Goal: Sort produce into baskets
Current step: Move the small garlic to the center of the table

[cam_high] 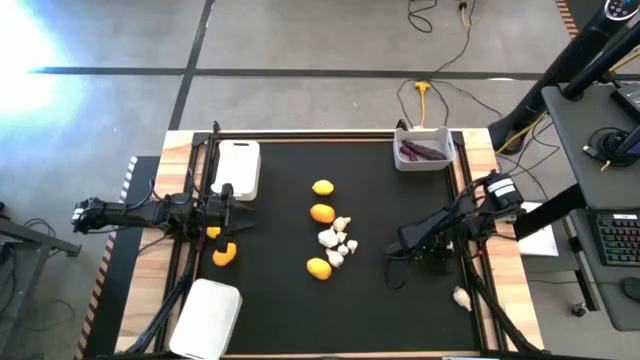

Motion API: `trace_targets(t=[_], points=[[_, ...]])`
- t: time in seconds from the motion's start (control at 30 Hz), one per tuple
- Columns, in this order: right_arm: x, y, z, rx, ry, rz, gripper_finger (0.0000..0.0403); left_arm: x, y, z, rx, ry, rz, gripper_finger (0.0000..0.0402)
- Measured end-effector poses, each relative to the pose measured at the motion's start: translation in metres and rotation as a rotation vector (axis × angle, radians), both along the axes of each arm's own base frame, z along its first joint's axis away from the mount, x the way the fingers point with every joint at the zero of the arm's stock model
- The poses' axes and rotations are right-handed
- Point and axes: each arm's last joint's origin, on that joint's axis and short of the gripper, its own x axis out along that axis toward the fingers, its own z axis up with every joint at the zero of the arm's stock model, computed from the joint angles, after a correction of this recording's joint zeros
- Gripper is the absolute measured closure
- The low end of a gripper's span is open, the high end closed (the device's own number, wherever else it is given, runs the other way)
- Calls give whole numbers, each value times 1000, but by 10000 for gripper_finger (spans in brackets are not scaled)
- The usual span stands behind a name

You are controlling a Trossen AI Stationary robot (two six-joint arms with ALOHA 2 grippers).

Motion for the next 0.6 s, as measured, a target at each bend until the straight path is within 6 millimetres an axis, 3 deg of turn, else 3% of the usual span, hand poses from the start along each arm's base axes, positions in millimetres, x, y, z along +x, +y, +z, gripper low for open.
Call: trace_targets(t=[0.23, 0.43, 0.6], points=[[60, 18, 35, 21, -295, -52, 294, 0, 0, 0, 0, 0, 0, 212], [122, 56, 66, 136, -848, 2, 294, 0, 0, 0, 0, 0, 0, 212], [152, 87, 73, 270, -1285, 89, 292, 0, 0, 0, 0, 0, 0, 212]])
